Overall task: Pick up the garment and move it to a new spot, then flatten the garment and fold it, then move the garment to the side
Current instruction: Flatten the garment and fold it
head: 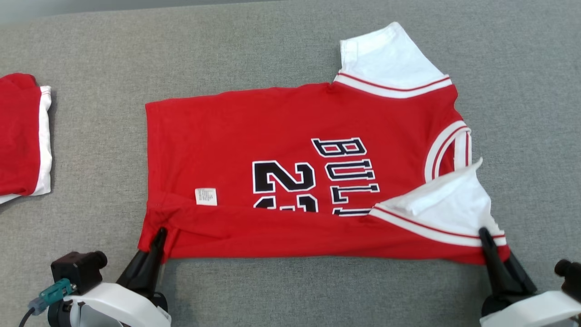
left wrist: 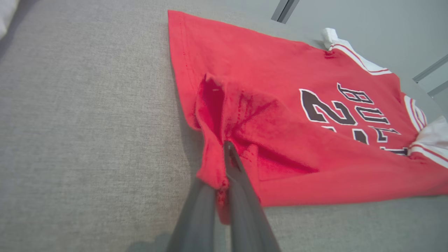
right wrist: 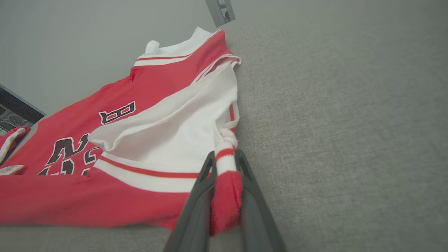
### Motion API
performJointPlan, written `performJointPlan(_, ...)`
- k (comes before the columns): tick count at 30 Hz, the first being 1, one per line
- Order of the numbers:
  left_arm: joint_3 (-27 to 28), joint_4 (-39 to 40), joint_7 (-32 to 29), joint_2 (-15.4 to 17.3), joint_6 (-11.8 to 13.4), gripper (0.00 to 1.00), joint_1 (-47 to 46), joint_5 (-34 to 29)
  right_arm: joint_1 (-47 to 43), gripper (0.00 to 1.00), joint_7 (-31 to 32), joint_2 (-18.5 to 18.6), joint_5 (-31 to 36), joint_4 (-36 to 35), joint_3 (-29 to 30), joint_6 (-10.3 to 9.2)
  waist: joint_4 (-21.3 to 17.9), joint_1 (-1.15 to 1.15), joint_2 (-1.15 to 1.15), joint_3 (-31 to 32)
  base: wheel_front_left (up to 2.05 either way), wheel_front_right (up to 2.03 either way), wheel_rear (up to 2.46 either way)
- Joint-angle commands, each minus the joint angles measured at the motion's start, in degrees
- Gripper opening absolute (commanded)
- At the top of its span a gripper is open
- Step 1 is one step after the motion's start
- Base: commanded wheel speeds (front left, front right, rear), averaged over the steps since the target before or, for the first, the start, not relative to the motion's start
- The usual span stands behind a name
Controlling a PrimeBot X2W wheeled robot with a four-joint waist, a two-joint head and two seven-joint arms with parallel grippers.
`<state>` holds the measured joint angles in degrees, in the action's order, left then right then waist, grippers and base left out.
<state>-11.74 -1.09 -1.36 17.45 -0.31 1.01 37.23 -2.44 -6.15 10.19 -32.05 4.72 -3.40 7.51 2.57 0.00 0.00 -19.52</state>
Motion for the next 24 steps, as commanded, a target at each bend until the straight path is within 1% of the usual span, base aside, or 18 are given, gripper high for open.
performJointPlan(1, 0.3, 0.5, -0.2, 0.4, 0.5, 0.00, 0.4, 0.1, -0.7, 0.00, 0.4, -0.3, 0.1, -0.6, 0.6, -0.04, -0.1, 0.00, 0.00, 0.1, 0.00, 0.00, 0.00)
performJointPlan(4, 0.0, 1.7, -1.9, 0.5, 1.5, 0.00, 2.0, 0.7, -3.4, 0.00, 2.7, -2.0, 1.5, -2.6, 1.6, -0.03, -0.4, 0.00, 0.00, 0.3, 0.00, 0.00, 0.00)
performJointPlan(6, -0.3, 1.7, -3.0, 0.5, 1.6, 0.00, 2.4, 1.1, -3.9, 0.00, 3.5, -3.0, 2.2, -3.2, 2.1, -0.03, -0.6, 0.00, 0.00, 0.4, 0.00, 0.00, 0.00)
performJointPlan(7, -0.4, 1.5, -3.3, 0.7, 1.8, 0.00, 2.4, 0.9, -3.9, 0.06, 3.8, -3.3, 2.8, -3.2, 2.3, -0.03, -0.7, 0.00, 0.00, 0.4, 0.00, 0.00, 0.00)
performJointPlan(8, -0.7, 1.2, -3.6, 0.7, 1.9, 0.09, 2.4, 0.7, -3.6, 0.40, 3.9, -3.4, 3.4, -3.2, 2.7, -0.03, -0.7, 0.00, 0.00, 0.5, 0.00, 0.00, 0.00)
performJointPlan(9, -0.7, 1.1, -3.3, 0.5, 2.0, 0.97, 2.1, 0.6, -3.3, 1.00, 4.0, -3.6, 3.7, -3.1, 3.0, -0.03, -0.8, 0.00, 0.00, 0.6, 0.00, 0.00, 0.00)
performJointPlan(10, -0.6, 1.0, -2.7, 0.4, 2.2, 1.00, 1.6, 0.2, -2.6, 1.00, 3.6, -3.8, 4.1, -3.3, 3.4, -0.03, -0.9, 0.00, 0.00, 0.6, 0.00, 0.00, 0.00)
performJointPlan(11, -0.4, 0.8, -2.1, 0.1, 2.6, 1.00, 1.2, -0.1, -2.0, 1.00, 3.1, -3.7, 5.0, -3.4, 3.8, -0.03, -1.0, 0.00, 0.00, 0.7, 0.00, 0.00, 0.00)
performJointPlan(12, 0.3, 1.1, 0.5, -0.8, 3.1, 1.00, 0.1, -0.8, -0.7, 1.00, 1.7, -3.4, 6.8, -3.5, 4.9, -0.03, -1.1, 0.00, 0.00, 0.9, 0.00, 0.00, 0.00)
performJointPlan(14, 0.9, 1.3, 3.2, -1.5, 3.8, 1.00, -0.9, -1.5, 1.0, 1.00, 0.1, -3.0, 9.1, -3.9, 6.0, -0.03, -1.1, 0.00, 0.00, 1.2, 0.00, 0.00, 0.00)
performJointPlan(16, 1.4, 1.6, 5.9, -2.0, 4.5, 1.00, -2.2, -2.7, 2.8, 1.00, -1.7, -3.0, 10.8, -4.7, 6.9, -0.03, -1.2, 0.00, 0.00, 1.6, 0.00, 0.00, 0.00)
performJointPlan(17, 1.4, 1.6, 5.9, -2.0, 4.5, 1.00, -2.2, -2.7, 2.8, 1.00, -1.7, -3.0, 10.8, -4.7, 6.9, -0.03, -1.2, 0.00, 0.00, 1.6, 0.00, 0.00, 0.00)
performJointPlan(19, 1.9, 1.4, 9.5, -2.2, 5.0, 1.00, -4.8, -4.8, 5.4, 1.00, -3.9, -2.8, 13.0, -5.7, 7.6, -0.03, -1.0, 0.00, 0.00, 2.2, 0.00, 0.00, 0.00)
performJointPlan(24, 2.3, 1.1, 13.4, -2.1, 5.8, 1.00, -8.5, -7.9, 8.1, 1.00, -5.1, -2.1, 16.2, -6.9, 6.4, -0.03, -0.8, 0.00, 0.00, 3.2, 0.00, 0.00, 0.00)
